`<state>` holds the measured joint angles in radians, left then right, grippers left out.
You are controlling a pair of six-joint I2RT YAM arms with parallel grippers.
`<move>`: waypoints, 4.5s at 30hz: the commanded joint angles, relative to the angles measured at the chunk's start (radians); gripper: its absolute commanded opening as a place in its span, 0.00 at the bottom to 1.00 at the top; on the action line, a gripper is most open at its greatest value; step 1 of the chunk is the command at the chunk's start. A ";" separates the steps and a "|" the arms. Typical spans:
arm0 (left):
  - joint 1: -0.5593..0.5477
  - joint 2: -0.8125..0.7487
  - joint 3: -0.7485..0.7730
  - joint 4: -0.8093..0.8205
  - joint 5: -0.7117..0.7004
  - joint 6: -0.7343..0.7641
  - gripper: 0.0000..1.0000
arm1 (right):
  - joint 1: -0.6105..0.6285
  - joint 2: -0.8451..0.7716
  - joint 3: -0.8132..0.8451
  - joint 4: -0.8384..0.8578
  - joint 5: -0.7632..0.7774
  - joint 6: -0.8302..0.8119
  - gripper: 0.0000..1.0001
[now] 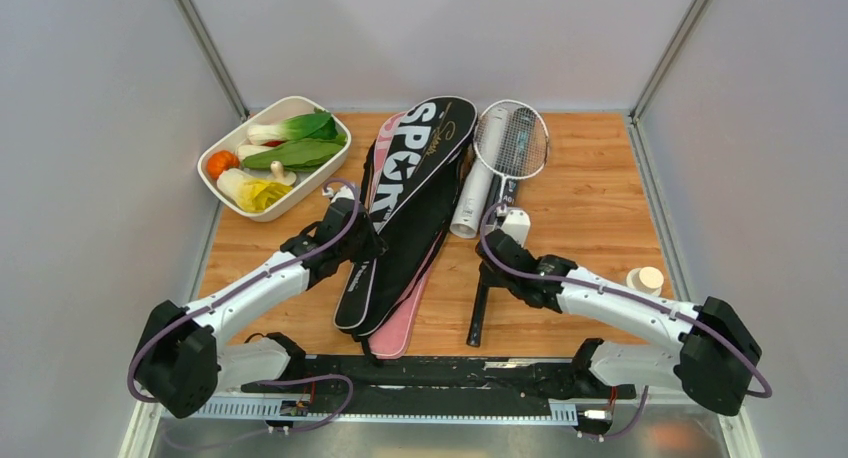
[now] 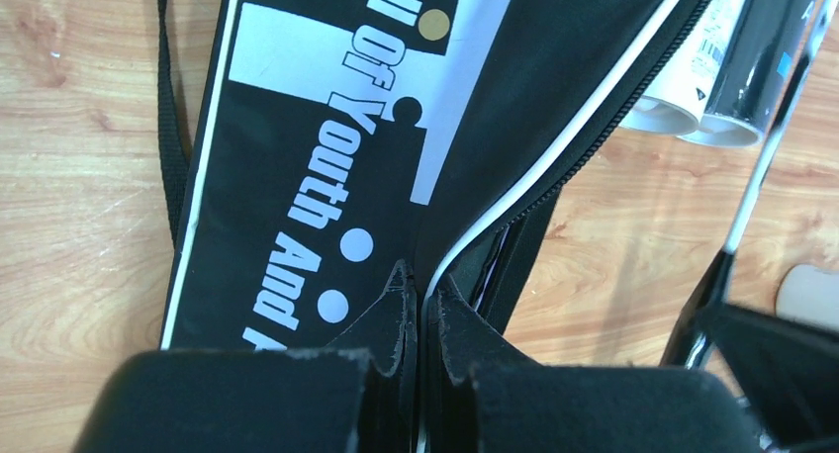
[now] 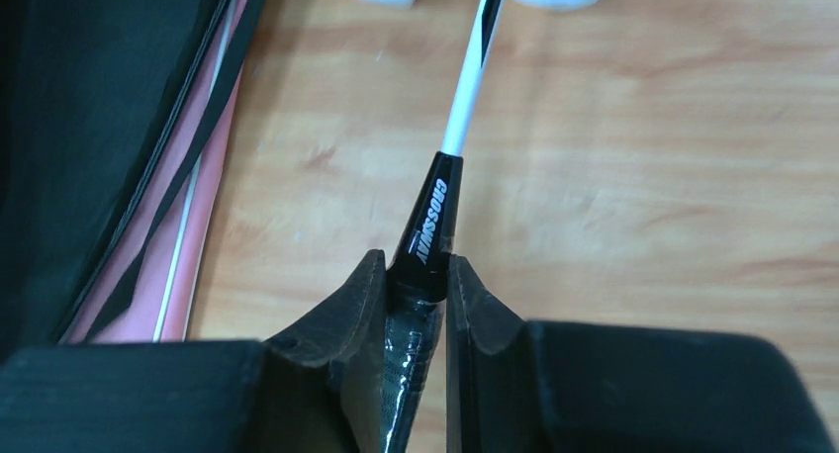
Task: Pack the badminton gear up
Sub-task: Place the racket in the racket bag.
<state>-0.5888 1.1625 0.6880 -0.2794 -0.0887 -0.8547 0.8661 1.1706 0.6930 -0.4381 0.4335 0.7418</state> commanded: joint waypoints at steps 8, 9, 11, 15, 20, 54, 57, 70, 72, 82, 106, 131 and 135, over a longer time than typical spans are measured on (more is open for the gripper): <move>0.001 0.019 0.036 0.111 0.040 -0.010 0.00 | 0.414 -0.062 0.059 -0.267 0.045 0.252 0.00; 0.001 0.018 0.035 0.118 0.046 -0.009 0.00 | 0.437 -0.058 0.069 -0.274 0.049 0.269 0.00; 0.001 0.015 0.031 0.129 0.056 -0.013 0.00 | 0.463 -0.046 0.087 -0.282 0.048 0.297 0.00; 0.001 0.009 0.023 0.141 0.050 -0.017 0.00 | 0.487 -0.024 0.107 -0.355 0.041 0.347 0.00; 0.001 0.017 0.032 0.146 0.010 -0.003 0.00 | 0.558 -0.088 0.098 -0.454 -0.008 0.446 0.00; 0.001 0.021 0.095 0.138 0.003 0.044 0.00 | 0.834 0.237 0.442 -0.598 0.351 0.578 0.00; 0.001 0.015 0.078 0.146 0.023 0.049 0.00 | 0.755 0.308 0.533 -0.581 0.421 0.472 0.00; 0.001 0.017 0.014 0.177 0.126 0.022 0.00 | 0.487 0.492 0.676 -0.187 0.433 -0.017 0.02; 0.001 0.020 0.014 0.166 0.110 0.031 0.00 | 0.484 0.449 0.644 -0.198 0.378 0.019 0.19; 0.001 0.041 0.004 0.176 0.126 0.028 0.00 | 0.472 0.042 0.110 0.023 -0.040 0.249 0.63; 0.001 0.035 -0.007 0.188 0.150 0.012 0.00 | 0.243 0.077 -0.281 0.703 -0.350 0.225 0.58; 0.001 0.015 -0.061 0.239 0.213 0.032 0.00 | 0.074 0.122 -0.188 0.891 -0.530 0.186 0.00; 0.001 0.002 -0.068 0.258 0.257 0.076 0.00 | 0.009 0.103 -0.179 0.930 -0.627 0.226 0.00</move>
<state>-0.5819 1.2049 0.6292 -0.0669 0.0788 -0.8230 0.9234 1.3224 0.4480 0.3180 -0.0807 0.9443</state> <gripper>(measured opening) 0.030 0.035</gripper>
